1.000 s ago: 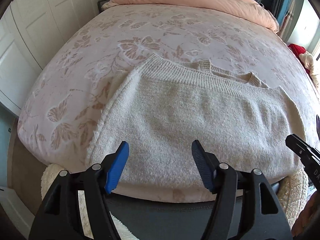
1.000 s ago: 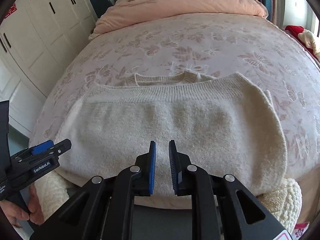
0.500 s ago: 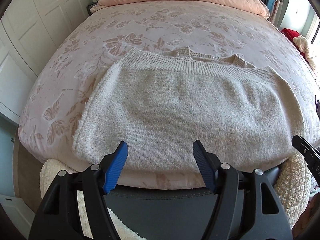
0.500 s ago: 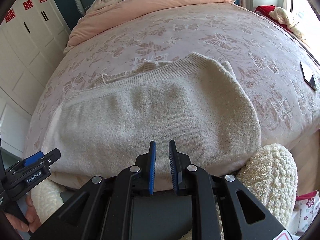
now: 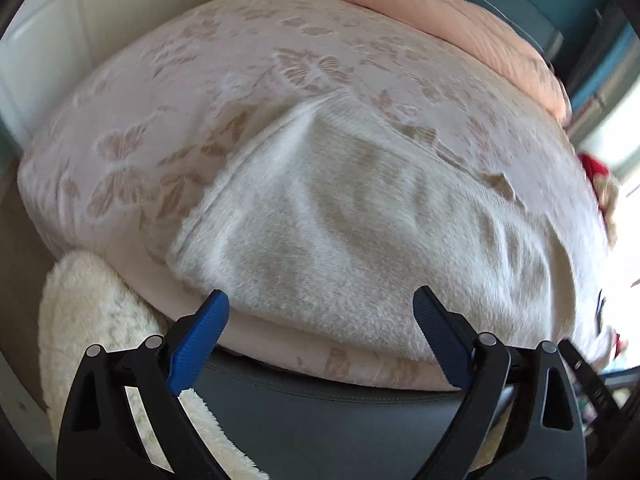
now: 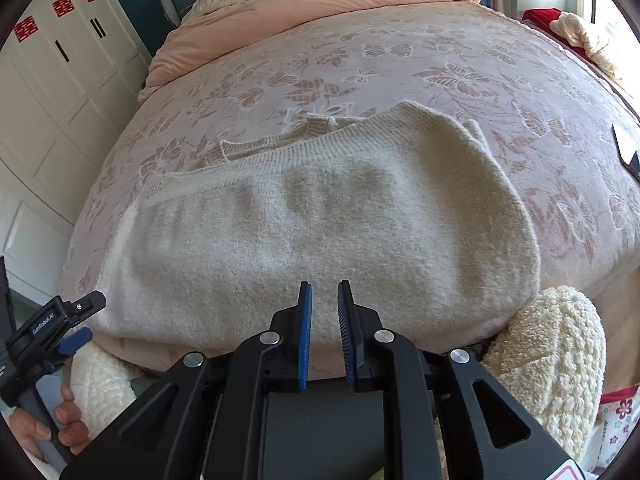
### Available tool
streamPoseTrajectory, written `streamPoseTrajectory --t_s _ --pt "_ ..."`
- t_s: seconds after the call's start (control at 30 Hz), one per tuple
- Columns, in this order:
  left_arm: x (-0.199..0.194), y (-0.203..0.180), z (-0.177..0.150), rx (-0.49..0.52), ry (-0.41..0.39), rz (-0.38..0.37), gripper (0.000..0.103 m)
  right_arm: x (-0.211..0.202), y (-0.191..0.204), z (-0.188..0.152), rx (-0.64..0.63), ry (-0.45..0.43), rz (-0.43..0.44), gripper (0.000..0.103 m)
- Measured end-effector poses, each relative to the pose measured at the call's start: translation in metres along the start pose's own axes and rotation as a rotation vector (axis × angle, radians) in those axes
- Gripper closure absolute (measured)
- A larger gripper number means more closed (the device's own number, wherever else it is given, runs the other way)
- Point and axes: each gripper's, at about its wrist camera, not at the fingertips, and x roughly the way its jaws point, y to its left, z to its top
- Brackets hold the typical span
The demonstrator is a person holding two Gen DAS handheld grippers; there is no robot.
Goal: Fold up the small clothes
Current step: 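Position both open tools at the sweater's folded edge, then grasp the sweater side with the left tool while right tool grasps beside it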
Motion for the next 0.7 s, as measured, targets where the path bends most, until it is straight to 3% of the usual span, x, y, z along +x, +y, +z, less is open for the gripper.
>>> streamPoseTrajectory --t_s 0.1,0.2,0.37,0.4,0.43,0.53,0.7 --pt "0.021 0.058 0.007 -0.279 0.033 -0.039 0.012 0.02 0.02 0.01 -0.039 0.046 0.05 0.087" --pt "0.037 0.084 0.014 -0.37 -0.002 -0.049 0.013 0.044 0.046 0.02 -0.079 0.091 0.098 0.087" --pt "0.055 0.087 0.022 -0.382 0.016 -0.118 0.059 0.08 0.083 0.026 -0.165 0.146 0.118 0.083" --pt "0.053 0.084 0.024 -0.37 0.022 -0.144 0.076 0.089 0.085 0.024 -0.173 0.167 0.108 0.081" --pt "0.049 0.081 0.026 -0.36 0.021 -0.156 0.081 0.096 0.086 0.023 -0.179 0.181 0.097 0.081" --pt "0.017 0.062 0.031 -0.285 -0.047 -0.223 0.085 0.102 0.085 0.021 -0.213 0.17 0.09 0.081" --pt "-0.048 -0.025 0.039 0.015 -0.166 -0.335 0.087 0.107 0.077 0.025 -0.208 0.176 0.13 0.081"
